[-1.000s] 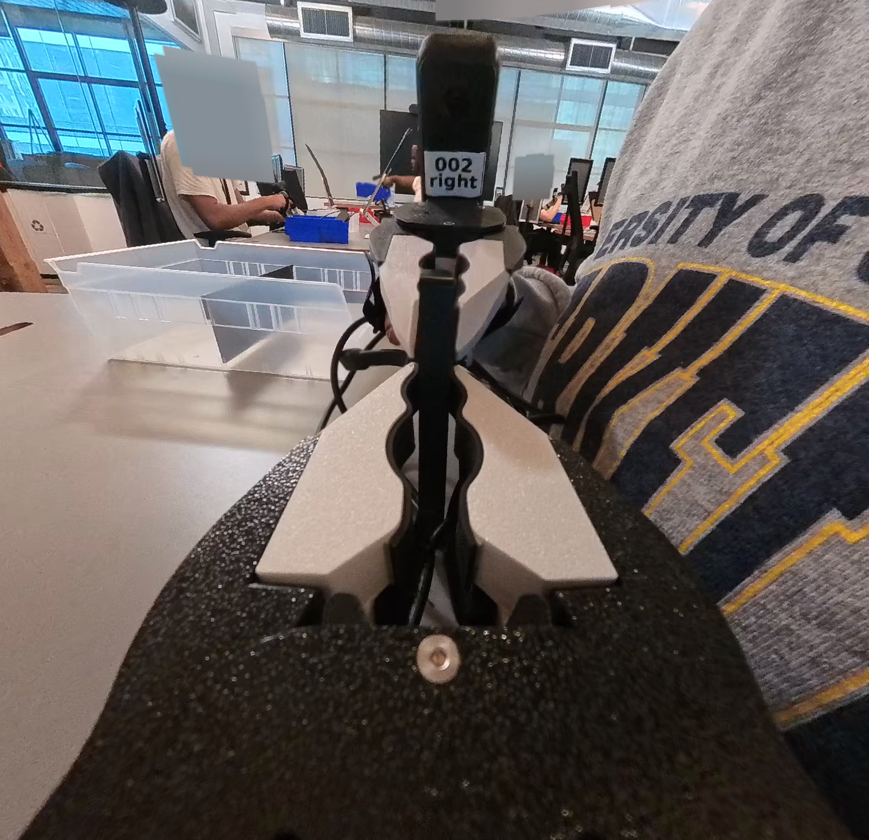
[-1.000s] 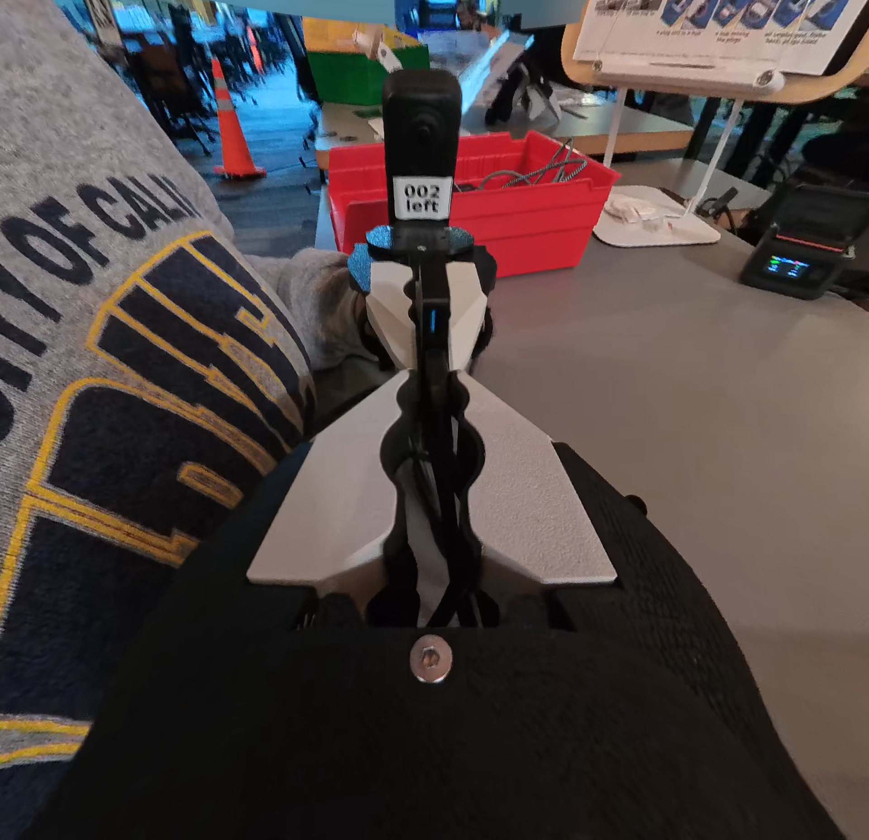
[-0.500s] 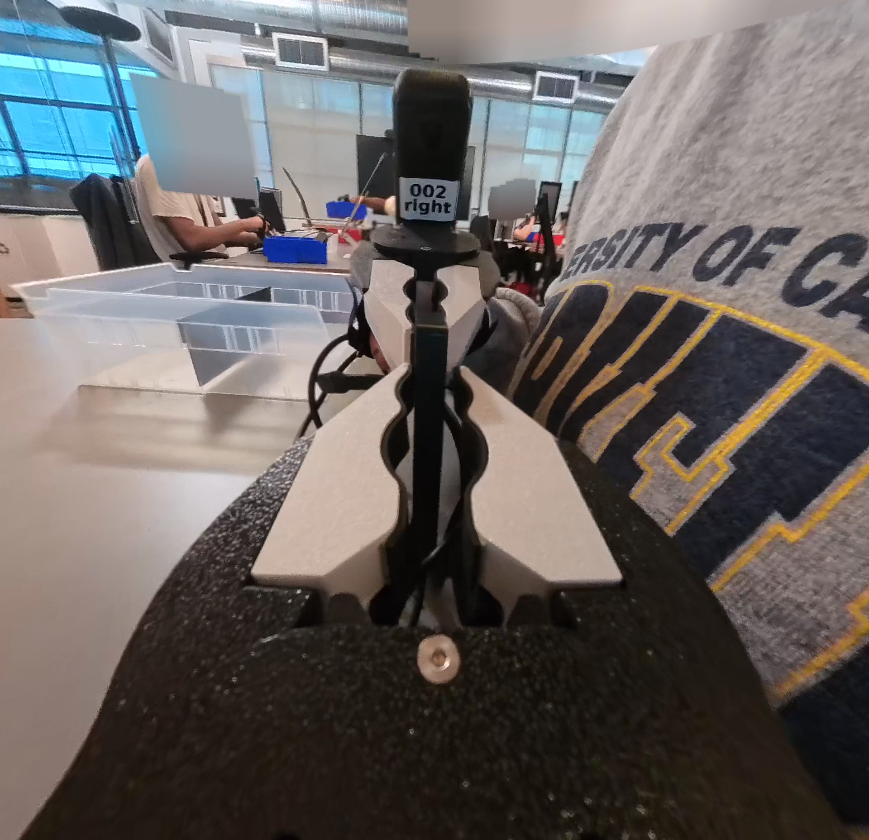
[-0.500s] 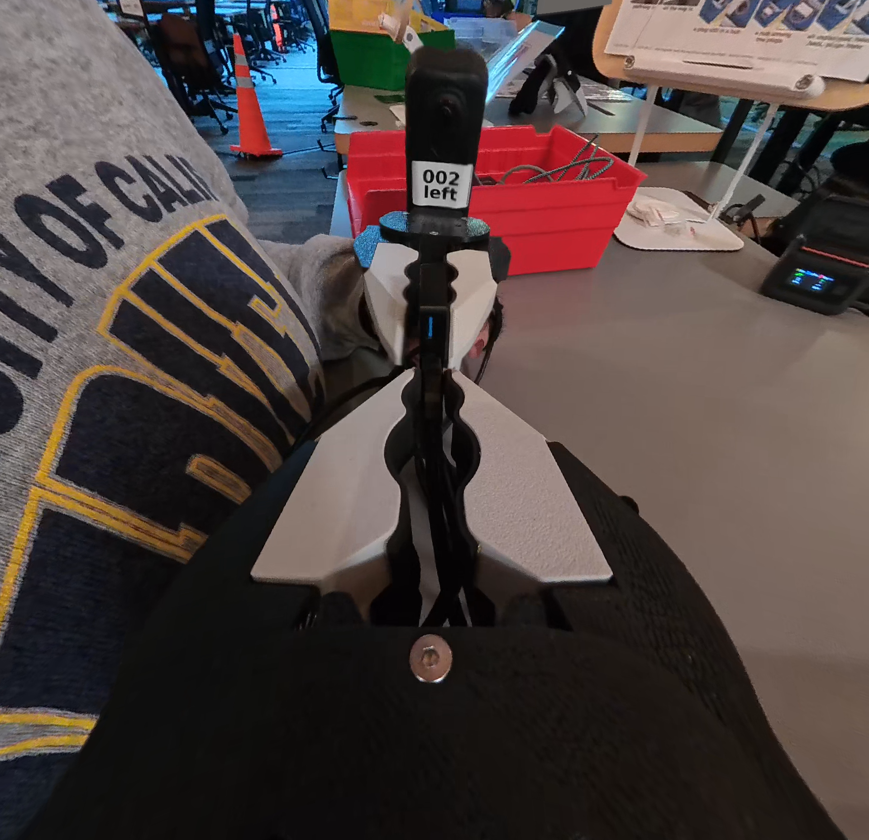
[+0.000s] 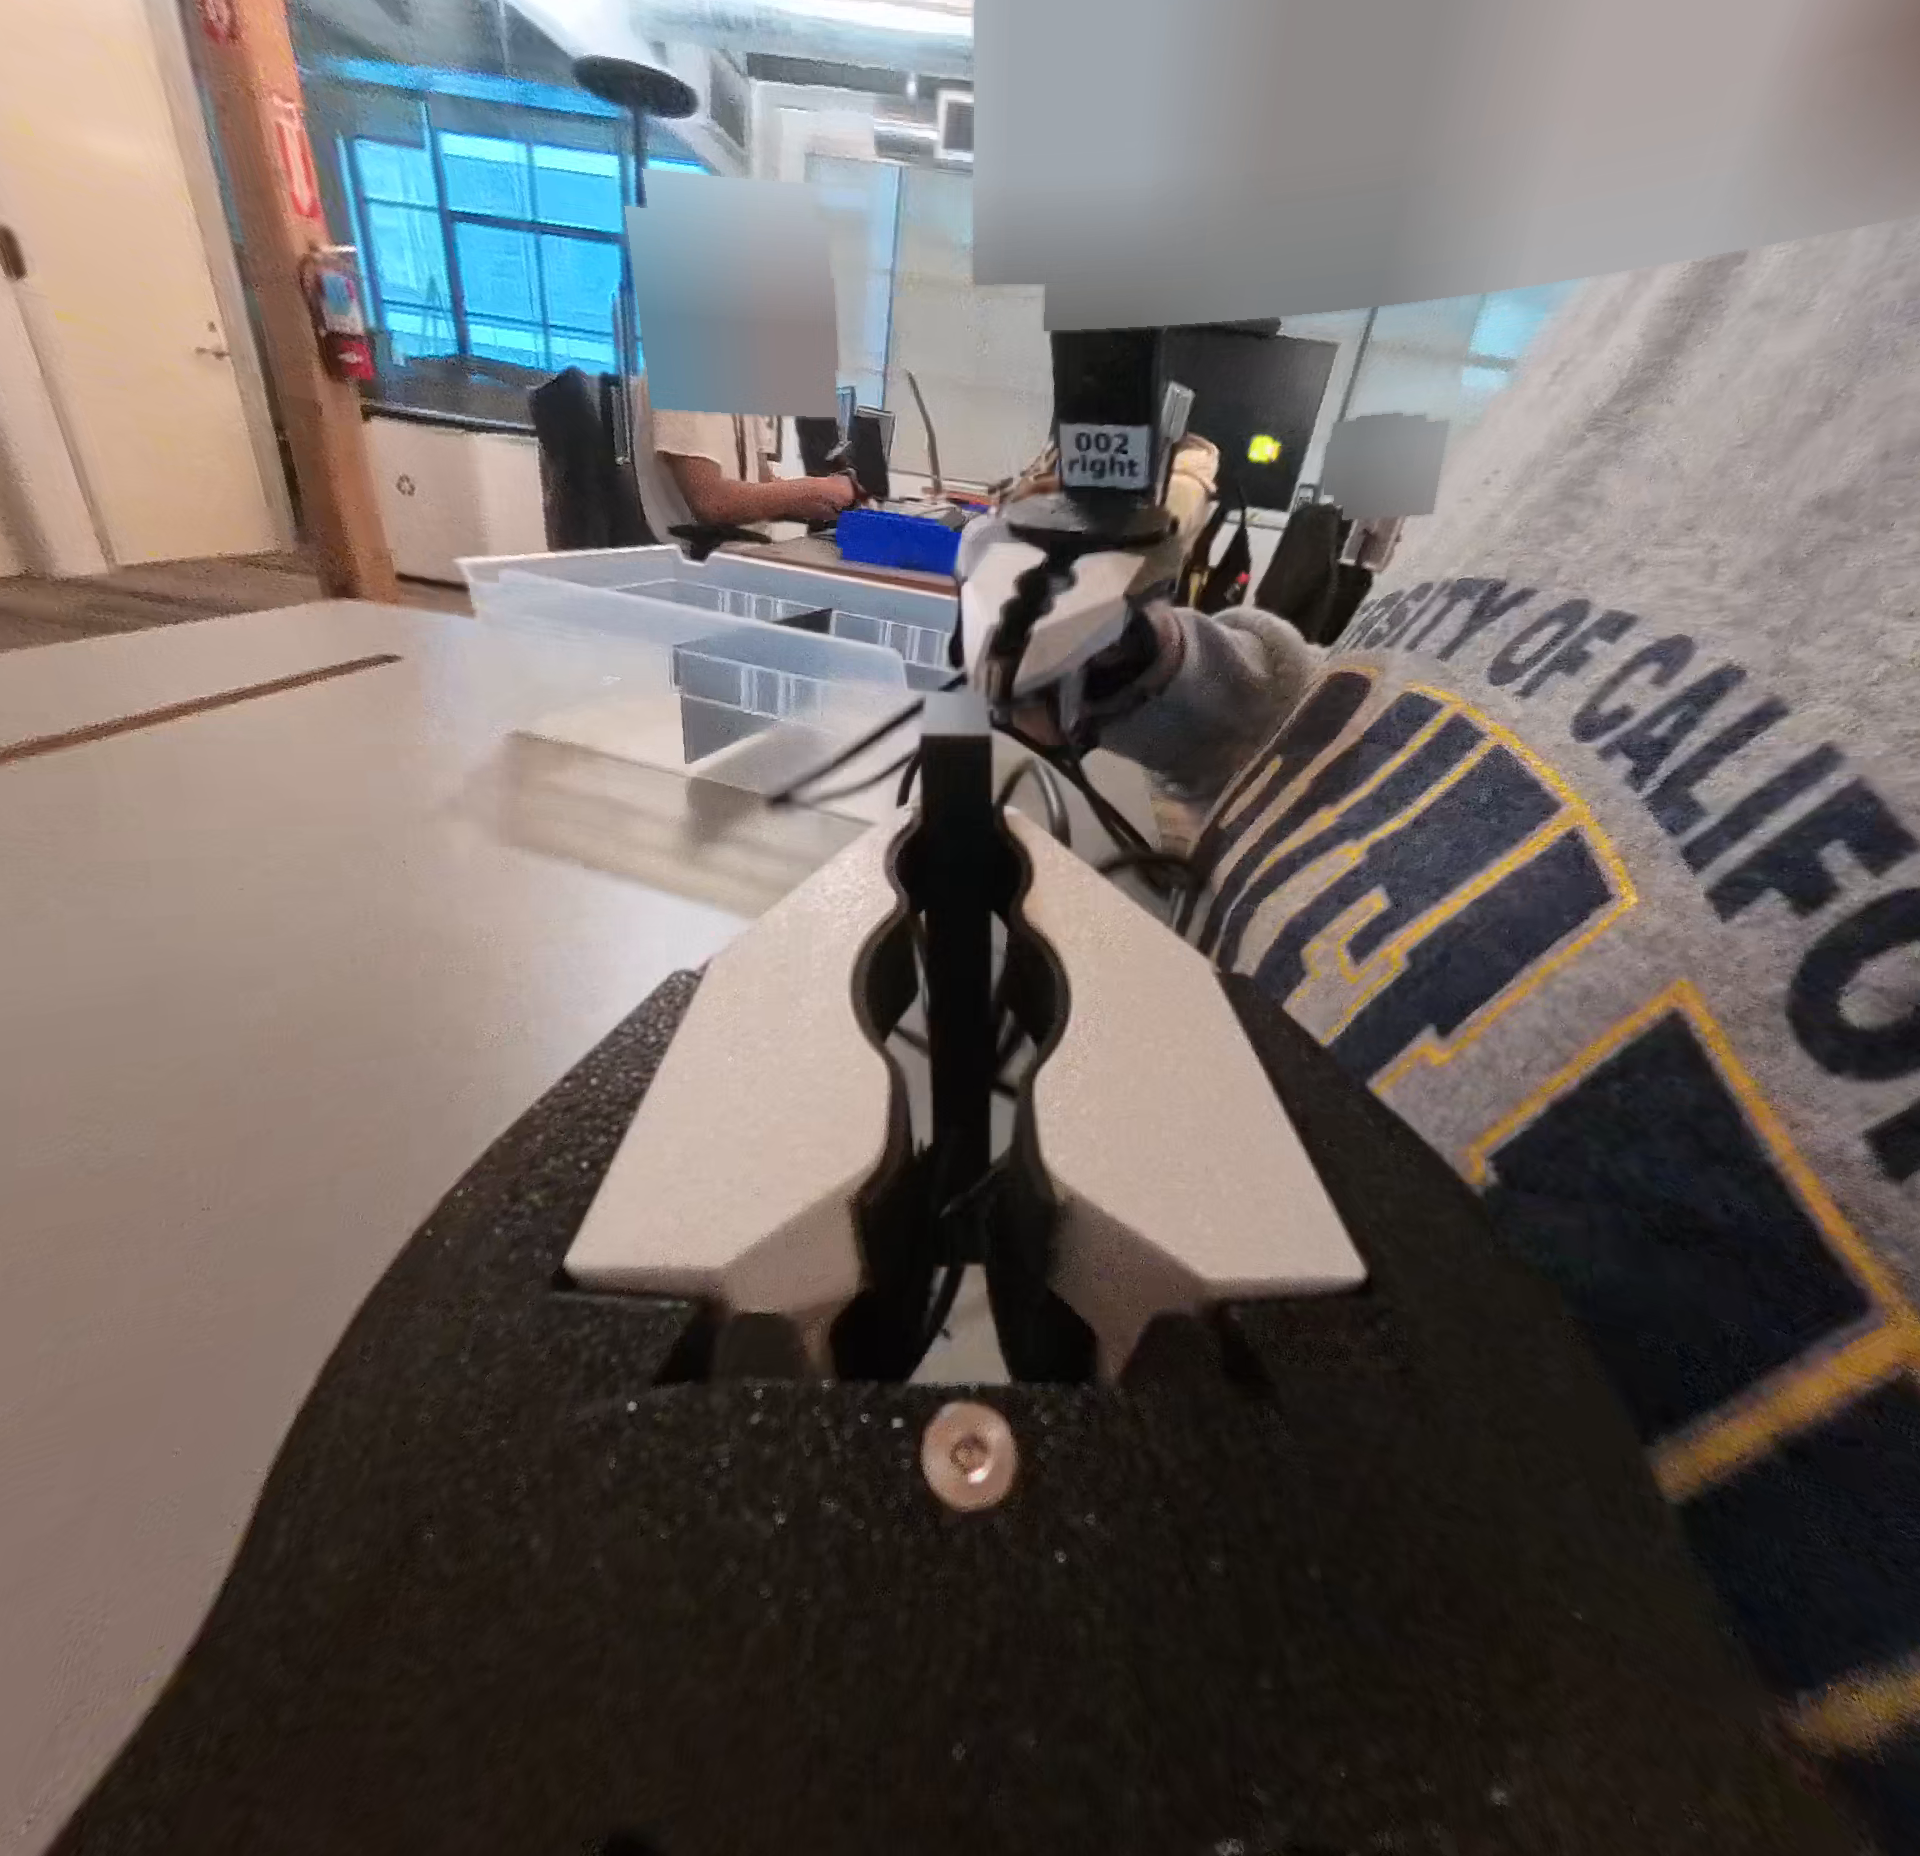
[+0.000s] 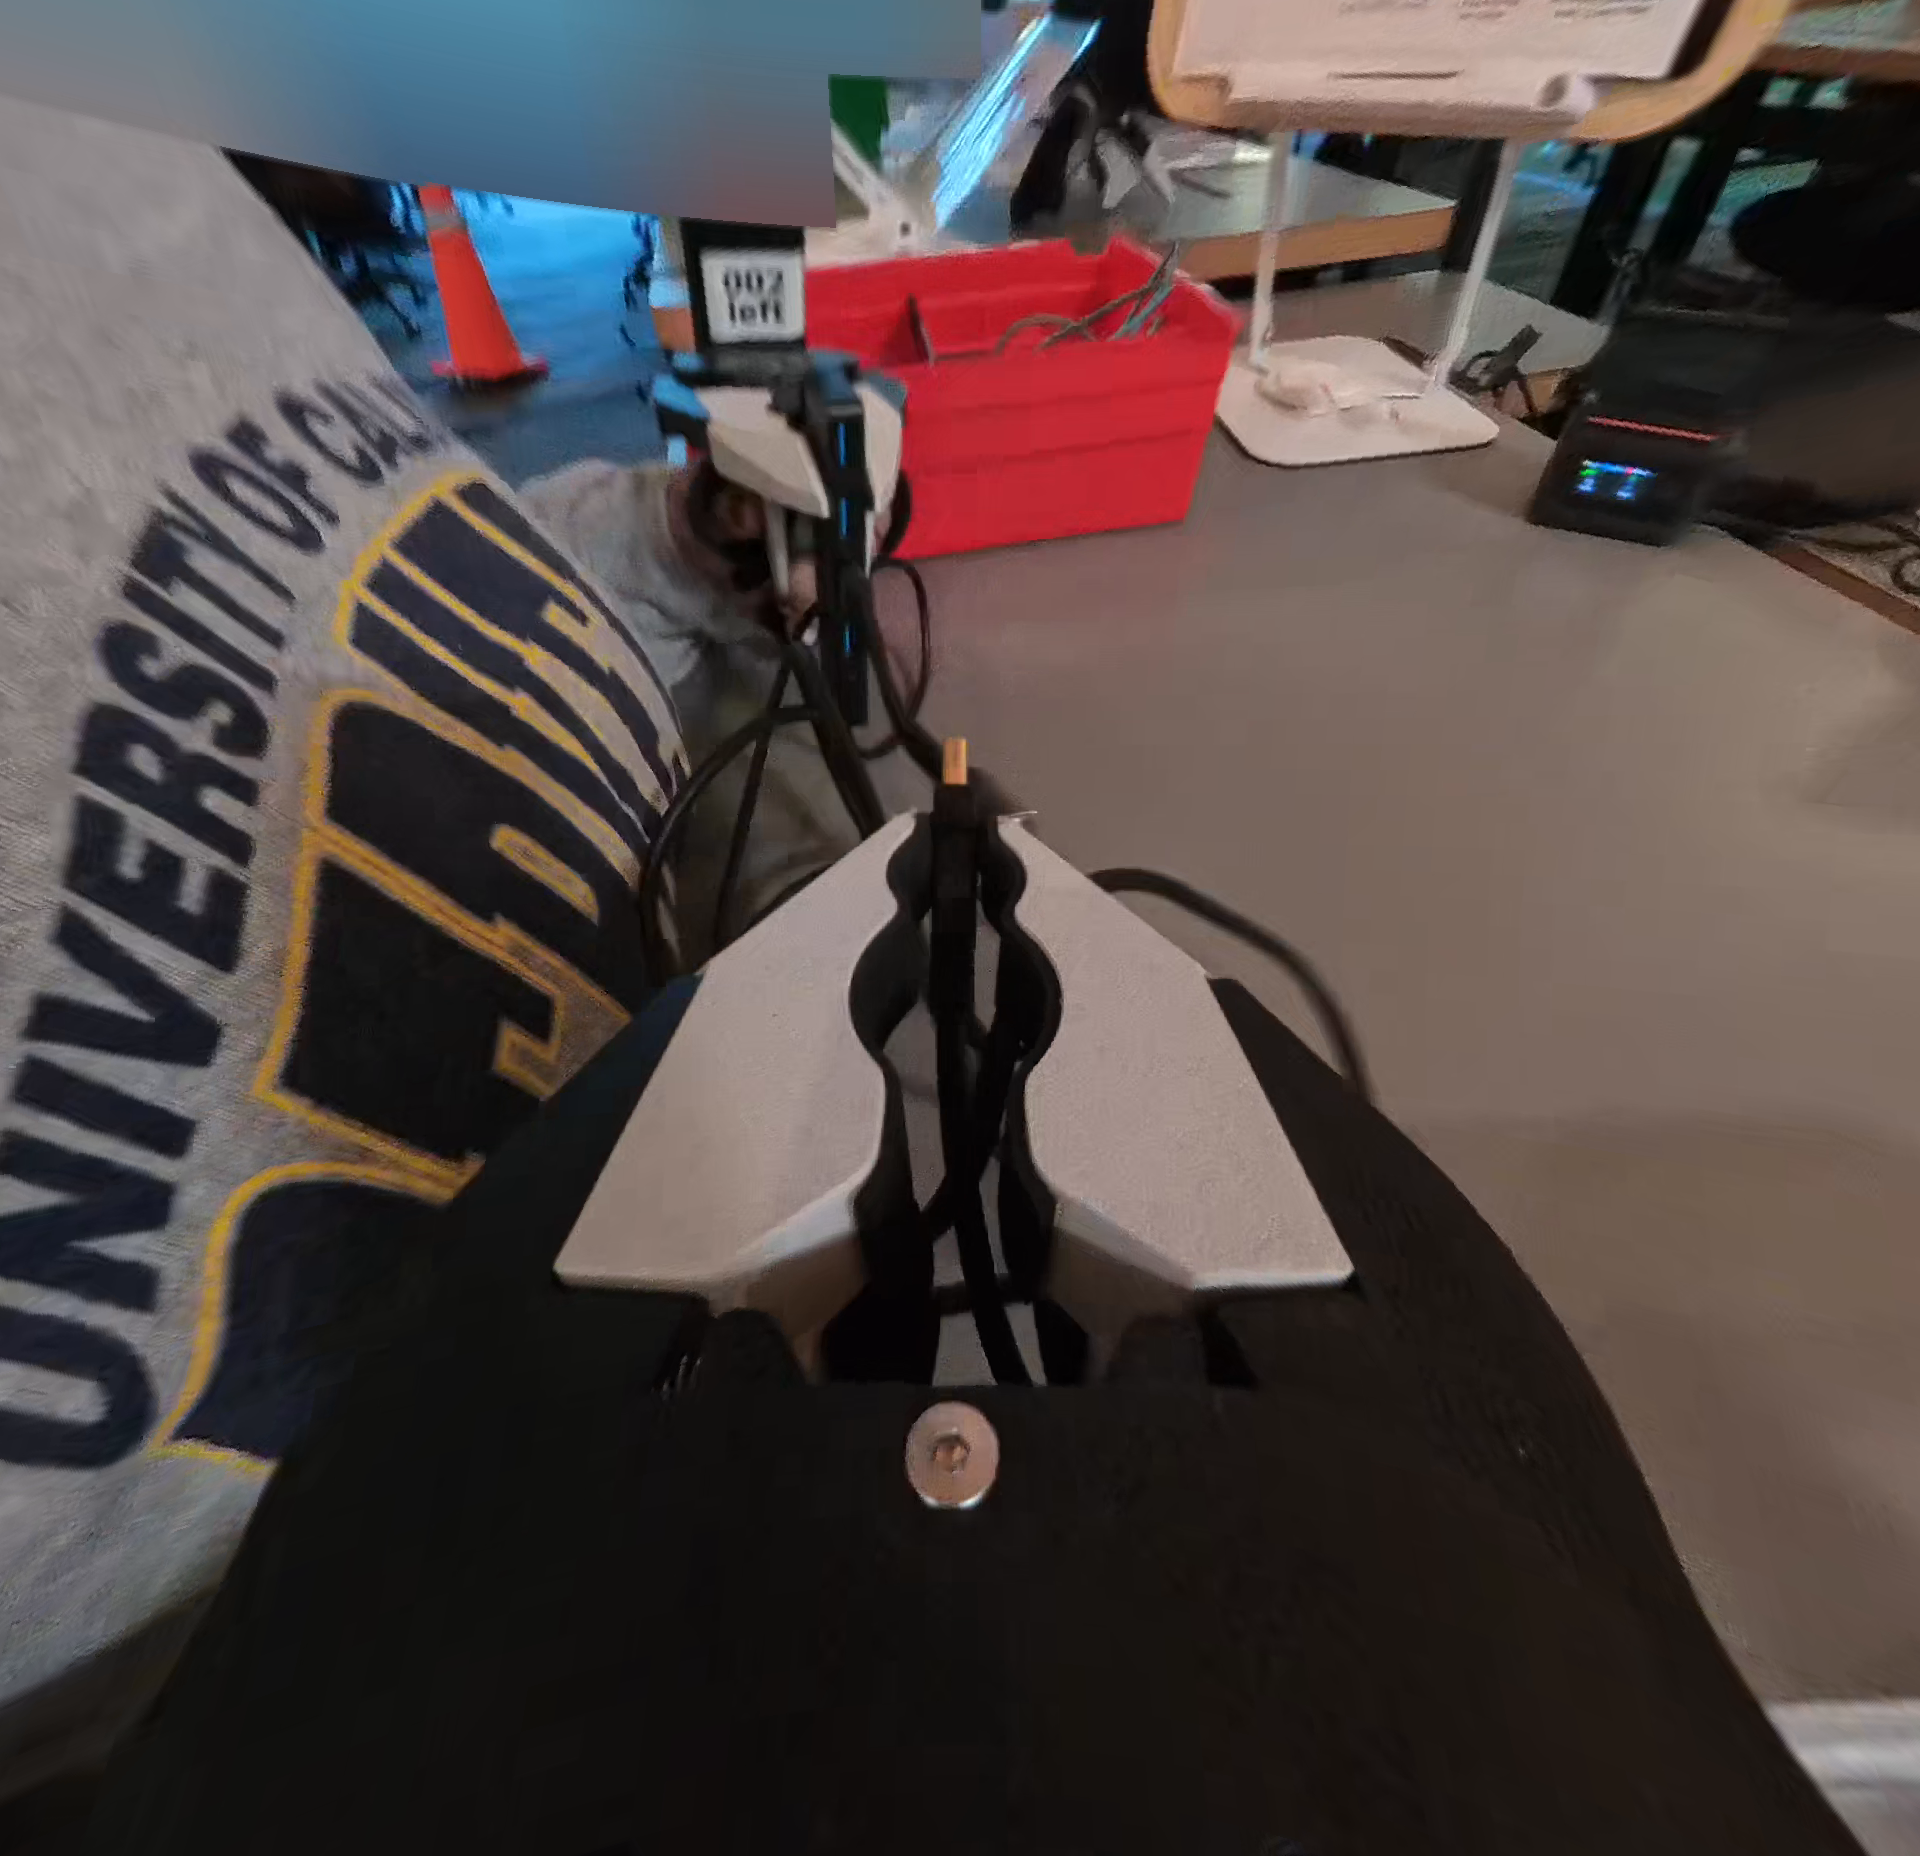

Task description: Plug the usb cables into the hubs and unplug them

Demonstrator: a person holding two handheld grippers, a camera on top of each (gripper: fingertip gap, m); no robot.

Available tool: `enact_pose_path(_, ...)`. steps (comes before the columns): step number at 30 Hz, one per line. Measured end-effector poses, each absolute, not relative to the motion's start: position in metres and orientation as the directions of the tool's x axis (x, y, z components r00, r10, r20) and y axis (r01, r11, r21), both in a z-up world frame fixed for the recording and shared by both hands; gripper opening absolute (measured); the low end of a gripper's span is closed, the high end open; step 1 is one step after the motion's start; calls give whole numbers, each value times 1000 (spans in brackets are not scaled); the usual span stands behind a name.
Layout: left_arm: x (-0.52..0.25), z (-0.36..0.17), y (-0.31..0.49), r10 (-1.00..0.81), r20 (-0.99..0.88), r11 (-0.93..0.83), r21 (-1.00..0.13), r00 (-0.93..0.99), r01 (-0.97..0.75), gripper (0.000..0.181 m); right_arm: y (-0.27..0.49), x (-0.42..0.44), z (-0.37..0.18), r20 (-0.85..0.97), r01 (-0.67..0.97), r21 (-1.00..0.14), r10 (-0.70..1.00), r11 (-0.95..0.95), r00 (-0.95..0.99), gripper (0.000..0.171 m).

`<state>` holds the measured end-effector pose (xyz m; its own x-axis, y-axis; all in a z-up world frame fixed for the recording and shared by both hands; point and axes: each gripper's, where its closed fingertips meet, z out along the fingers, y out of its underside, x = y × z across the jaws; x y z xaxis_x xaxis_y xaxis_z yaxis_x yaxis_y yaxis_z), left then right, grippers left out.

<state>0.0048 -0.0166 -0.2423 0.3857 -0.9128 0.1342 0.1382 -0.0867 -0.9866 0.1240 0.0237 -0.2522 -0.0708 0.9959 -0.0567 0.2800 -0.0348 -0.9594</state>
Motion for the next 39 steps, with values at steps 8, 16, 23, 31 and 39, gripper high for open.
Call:
enact_pose_path(8, 37, -258, 15, -891, 36, -36, -999, 452, 9, 8, 24, 98, -251, 17, 269, -963, 1000, 19, -7, 7)
enact_pose_path(16, 11, -263, 75, -586, -155, 102, -988, 796, -118, 10, 68, 134, -161, -22, 11, -1000, 987, -24, 161, 7)
enact_pose_path(23, 0, -267, 79, -484, -237, 117, -971, 842, -206, 9, 101, 181, -73, 71, -88, -991, 946, 104, 315, 7)
enact_pose_path(31, -8, -270, 83, -469, -183, 75, -983, 864, -167, 9, 138, 246, -26, 283, 85, -953, 749, 292, 599, 7)
enact_pose_path(39, -12, -270, 84, -464, -147, 57, -989, 873, -137, 10, 176, 306, -71, 373, 387, -915, 611, 116, 698, 7)
